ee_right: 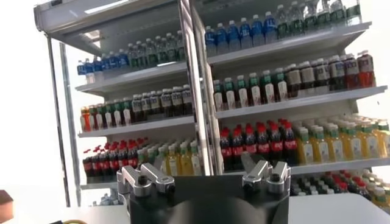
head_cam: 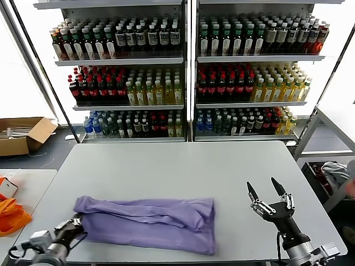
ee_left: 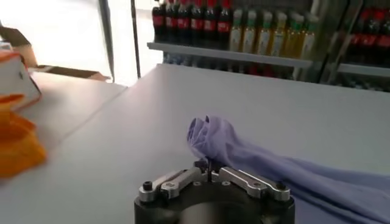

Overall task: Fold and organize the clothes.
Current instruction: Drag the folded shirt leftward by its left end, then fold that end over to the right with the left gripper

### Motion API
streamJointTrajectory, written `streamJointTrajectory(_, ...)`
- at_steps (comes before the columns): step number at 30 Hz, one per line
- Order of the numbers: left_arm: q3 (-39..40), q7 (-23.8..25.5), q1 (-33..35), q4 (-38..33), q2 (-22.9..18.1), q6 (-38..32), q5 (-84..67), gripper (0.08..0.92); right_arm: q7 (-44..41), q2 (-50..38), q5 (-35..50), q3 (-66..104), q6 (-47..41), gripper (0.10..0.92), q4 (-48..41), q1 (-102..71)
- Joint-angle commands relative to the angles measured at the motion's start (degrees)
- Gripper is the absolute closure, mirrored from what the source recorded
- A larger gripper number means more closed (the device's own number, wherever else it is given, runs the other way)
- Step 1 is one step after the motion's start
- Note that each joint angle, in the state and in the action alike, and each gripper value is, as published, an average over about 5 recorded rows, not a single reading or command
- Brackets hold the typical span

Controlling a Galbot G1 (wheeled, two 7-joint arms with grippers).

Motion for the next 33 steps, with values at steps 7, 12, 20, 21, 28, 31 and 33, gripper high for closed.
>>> streamJointTrajectory(7,-15.9,6.8,-6.4,4.6,20.7,-2.7,-10.8,0.912,0.2,-0.6,0.8,-0.3,-0.4,0.203,0.3,0.8)
streamJointTrajectory(12,-12.1,6.8,-7.3,-0.9,21.5,-2.4,-11.8,0.912,0.3,-0.8,1.4,0.3,-0.4,0.203,0.2,0.8)
streamJointTrajectory(20,-2.6,7.7,-6.6,-8.8,15.6,-1.3,-8.9,0.912,0.3,-0.6,1.4,0.9,-0.4,0.203,0.4,0.5)
streamJointTrajectory(21,-1.2,8.0,-6.4,-9.0,14.8,-1.5,-8.1,0.912,0.3,-0.5,1.4,0.9,-0.4,0.203,0.5,0.4)
streamJointTrajectory(28,9.0,9.4,-4.8,-9.3,9.6,-3.5,-1.3,0.912,0.4,-0.4,1.2,1.1,-0.7,0.203,1.1,0.2)
streamJointTrajectory(31,12.5,10.3,-3.8,-8.9,8.0,-4.4,2.9,0.912,0.4,-0.4,1.2,1.3,-0.8,0.203,1.1,0.3)
streamJointTrajectory(33,14.4,11.1,-2.8,-8.4,7.1,-5.1,5.7,0.912,0.5,-0.3,1.2,1.3,-0.8,0.203,1.0,0.4)
